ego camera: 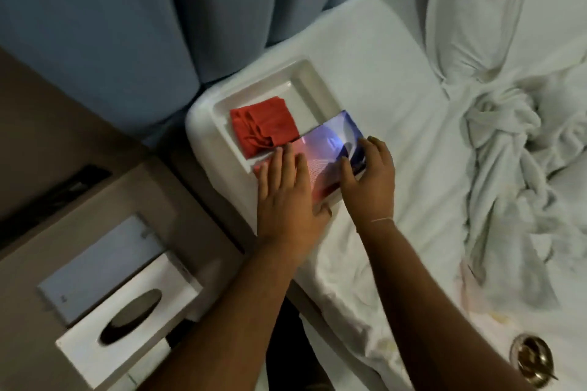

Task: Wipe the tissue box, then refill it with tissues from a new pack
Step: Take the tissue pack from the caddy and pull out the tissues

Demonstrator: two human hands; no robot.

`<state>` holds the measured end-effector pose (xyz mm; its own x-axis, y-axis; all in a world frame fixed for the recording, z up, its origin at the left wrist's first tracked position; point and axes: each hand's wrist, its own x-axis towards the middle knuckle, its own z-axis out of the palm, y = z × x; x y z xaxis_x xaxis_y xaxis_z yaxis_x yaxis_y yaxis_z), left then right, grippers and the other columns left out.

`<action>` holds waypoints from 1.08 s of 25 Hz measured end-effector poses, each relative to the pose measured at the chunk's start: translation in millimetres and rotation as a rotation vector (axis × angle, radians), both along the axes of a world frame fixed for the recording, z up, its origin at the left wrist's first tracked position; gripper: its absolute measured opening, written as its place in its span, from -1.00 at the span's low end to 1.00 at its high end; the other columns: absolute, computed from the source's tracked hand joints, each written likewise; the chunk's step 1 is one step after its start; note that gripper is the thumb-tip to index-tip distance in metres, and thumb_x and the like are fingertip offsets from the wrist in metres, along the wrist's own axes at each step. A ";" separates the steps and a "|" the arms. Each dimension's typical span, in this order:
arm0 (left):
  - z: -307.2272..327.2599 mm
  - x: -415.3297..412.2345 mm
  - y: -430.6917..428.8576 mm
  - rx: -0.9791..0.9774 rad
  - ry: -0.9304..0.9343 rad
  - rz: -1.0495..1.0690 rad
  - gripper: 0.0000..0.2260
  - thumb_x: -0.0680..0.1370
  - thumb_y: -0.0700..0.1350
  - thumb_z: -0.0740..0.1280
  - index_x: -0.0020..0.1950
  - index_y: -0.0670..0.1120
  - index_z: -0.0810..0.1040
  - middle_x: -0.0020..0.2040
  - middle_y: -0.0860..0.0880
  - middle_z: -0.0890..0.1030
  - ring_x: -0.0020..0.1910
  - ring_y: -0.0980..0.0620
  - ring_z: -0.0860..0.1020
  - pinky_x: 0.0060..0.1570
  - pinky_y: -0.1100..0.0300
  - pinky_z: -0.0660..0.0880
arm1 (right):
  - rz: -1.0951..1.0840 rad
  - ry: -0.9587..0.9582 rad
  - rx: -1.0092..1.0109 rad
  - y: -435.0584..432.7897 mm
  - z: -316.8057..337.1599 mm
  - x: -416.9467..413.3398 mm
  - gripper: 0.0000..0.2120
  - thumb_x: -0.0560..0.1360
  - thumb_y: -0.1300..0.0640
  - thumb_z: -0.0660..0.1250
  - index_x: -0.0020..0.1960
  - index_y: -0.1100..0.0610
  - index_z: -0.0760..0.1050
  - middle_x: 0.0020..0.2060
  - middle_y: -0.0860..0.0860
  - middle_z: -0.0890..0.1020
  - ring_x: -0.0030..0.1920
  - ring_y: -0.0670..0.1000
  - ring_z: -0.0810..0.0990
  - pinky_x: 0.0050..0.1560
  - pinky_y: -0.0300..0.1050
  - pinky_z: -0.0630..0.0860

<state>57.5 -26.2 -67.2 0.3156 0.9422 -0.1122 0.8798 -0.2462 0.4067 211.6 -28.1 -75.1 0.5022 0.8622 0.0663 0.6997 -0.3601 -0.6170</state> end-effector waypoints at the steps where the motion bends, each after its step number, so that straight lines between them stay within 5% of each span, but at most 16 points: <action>1: -4.4 15.4 7.8 -0.016 0.077 -0.009 -0.02 0.50 0.34 0.37 0.73 -0.14 0.08 0.74 -0.18 0.00 0.73 -0.15 -0.05 0.66 -0.14 -0.11 | -0.028 0.044 -0.046 1.3 0.0 12.9 -0.59 0.59 0.07 0.39 0.38 0.23 0.54 0.33 0.14 0.58 0.33 0.18 0.55 0.38 0.21 0.49; 4: -16.8 38.7 26.8 -0.033 0.199 0.025 0.19 0.39 0.49 0.39 0.73 -0.16 -0.06 0.74 -0.21 -0.03 0.72 -0.20 -0.05 0.65 -0.20 -0.05 | -0.073 0.166 -0.128 3.7 0.2 41.0 -0.51 0.64 0.02 0.39 0.52 0.16 0.46 0.44 0.08 0.56 0.45 0.08 0.49 0.48 0.07 0.43; 10: -7.2 38.5 37.7 0.070 0.104 0.079 0.14 0.27 0.47 0.47 0.69 -0.06 0.20 0.54 -0.14 0.39 0.48 -0.20 0.36 0.46 -0.21 0.24 | -0.135 0.402 -0.075 4.5 6.9 61.2 -0.67 0.70 -0.07 0.30 0.37 0.06 0.61 0.24 -0.09 0.68 0.24 -0.15 0.60 0.28 -0.27 0.53; 14: 20.5 28.4 37.2 0.196 0.071 0.052 0.13 0.28 0.58 0.34 0.68 -0.03 0.19 0.53 -0.15 0.38 0.47 -0.22 0.36 0.43 -0.24 0.22 | -0.151 0.618 0.037 7.7 22.0 66.3 -0.53 0.74 -0.16 0.15 0.08 0.13 0.70 -0.07 0.00 0.75 -0.01 -0.05 0.68 0.06 -0.16 0.58; 16: 31.6 18.5 39.5 0.229 0.087 0.019 0.12 0.30 0.58 0.33 0.69 -0.01 0.17 0.54 -0.15 0.37 0.48 -0.23 0.35 0.43 -0.25 0.21 | -0.134 0.708 0.056 9.8 29.2 66.0 -0.47 0.74 -0.17 0.12 -0.01 0.20 0.68 -0.10 0.12 0.73 -0.05 0.07 0.67 0.09 0.02 0.58; 19: 41.6 5.7 41.9 0.238 0.128 0.008 0.10 0.30 0.54 0.35 0.70 0.00 0.16 0.54 -0.14 0.36 0.49 -0.22 0.34 0.43 -0.26 0.20 | -0.147 0.832 0.090 11.0 38.3 64.7 -0.61 0.73 -0.05 0.18 -0.04 0.15 0.67 -0.10 0.05 0.73 -0.05 -0.02 0.64 0.08 0.10 0.55; 23: 41.2 -6.3 46.7 0.220 0.141 -0.010 0.11 0.31 0.48 0.43 0.71 0.01 0.13 0.55 -0.15 0.34 0.51 -0.24 0.33 0.44 -0.28 0.19 | -0.098 0.994 0.100 12.9 49.6 68.3 -0.64 0.57 0.01 0.13 -0.03 0.06 0.70 0.12 -0.04 0.73 0.18 -0.05 0.64 0.21 0.01 0.46; 27: 36.2 -14.5 47.1 0.233 0.138 -0.039 0.12 0.30 0.46 0.47 0.72 0.02 0.11 0.55 -0.13 0.33 0.52 -0.23 0.33 0.44 -0.27 0.20 | 0.029 0.914 0.021 19.3 49.9 70.6 -0.67 0.56 0.24 0.18 -0.15 0.07 0.71 0.05 -0.02 0.67 -0.04 -0.17 0.60 0.08 -0.21 0.47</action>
<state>42.9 20.9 -31.0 0.3488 0.9352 0.0617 0.9109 -0.3538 0.2124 282.2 -8.8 -25.2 0.3444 0.8786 -0.3309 -0.0561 -0.3325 -0.9414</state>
